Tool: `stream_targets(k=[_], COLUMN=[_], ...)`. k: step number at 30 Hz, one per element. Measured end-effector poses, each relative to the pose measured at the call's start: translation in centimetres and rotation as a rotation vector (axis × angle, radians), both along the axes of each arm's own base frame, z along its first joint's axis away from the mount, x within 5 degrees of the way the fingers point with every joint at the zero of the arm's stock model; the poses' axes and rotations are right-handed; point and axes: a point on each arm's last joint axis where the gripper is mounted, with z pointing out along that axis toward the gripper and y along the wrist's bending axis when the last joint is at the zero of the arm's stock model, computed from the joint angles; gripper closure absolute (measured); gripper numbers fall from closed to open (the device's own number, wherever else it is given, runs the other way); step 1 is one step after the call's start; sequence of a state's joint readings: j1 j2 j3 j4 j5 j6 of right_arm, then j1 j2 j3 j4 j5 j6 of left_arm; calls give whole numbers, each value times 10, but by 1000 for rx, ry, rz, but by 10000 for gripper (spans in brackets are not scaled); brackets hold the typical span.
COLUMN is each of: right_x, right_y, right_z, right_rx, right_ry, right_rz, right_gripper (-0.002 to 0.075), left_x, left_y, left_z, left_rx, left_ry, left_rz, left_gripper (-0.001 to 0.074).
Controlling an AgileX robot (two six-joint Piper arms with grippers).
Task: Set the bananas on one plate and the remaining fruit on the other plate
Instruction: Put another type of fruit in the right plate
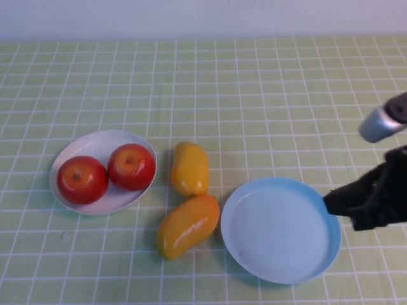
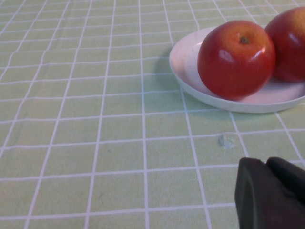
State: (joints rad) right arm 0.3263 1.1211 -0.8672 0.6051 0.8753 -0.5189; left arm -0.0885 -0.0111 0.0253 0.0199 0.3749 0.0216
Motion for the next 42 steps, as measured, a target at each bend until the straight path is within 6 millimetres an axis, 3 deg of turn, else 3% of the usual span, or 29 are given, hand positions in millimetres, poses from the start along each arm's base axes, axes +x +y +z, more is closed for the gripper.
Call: stream_targets(k=[8,13,17,20,26,28,32,42], right_x=[32,38,38,43,58,61,64,83], right_y=[90,135,161,173,188,190,193,213], right_z=[-2,-8,-17,-25,-41,-45,-55,-79], right_rx=[-185,-326,-400,-432,-470,-489,-521,-535], right_ry=[-106,-319,-473,-536,-600,-623,-674,-661], right_rz=[384,737,1004,1118,1196,1235,1337,1408], right_gripper=[742,734,662,547,219,155,104,92], left_x=[0,0,0,0,0,0,0,0], left_y=[0,0,0,0,0,0,0,0], left_z=[0,0,0,0,0,0,0,0], left_rx=[0,0,0,0,0,0,0,0], left_ry=[0,0,0,0,0,0,0,0], left_rz=[0,0,0,0,0,0,0,0], left_gripper=[731,731,731,731,731,731,731,731])
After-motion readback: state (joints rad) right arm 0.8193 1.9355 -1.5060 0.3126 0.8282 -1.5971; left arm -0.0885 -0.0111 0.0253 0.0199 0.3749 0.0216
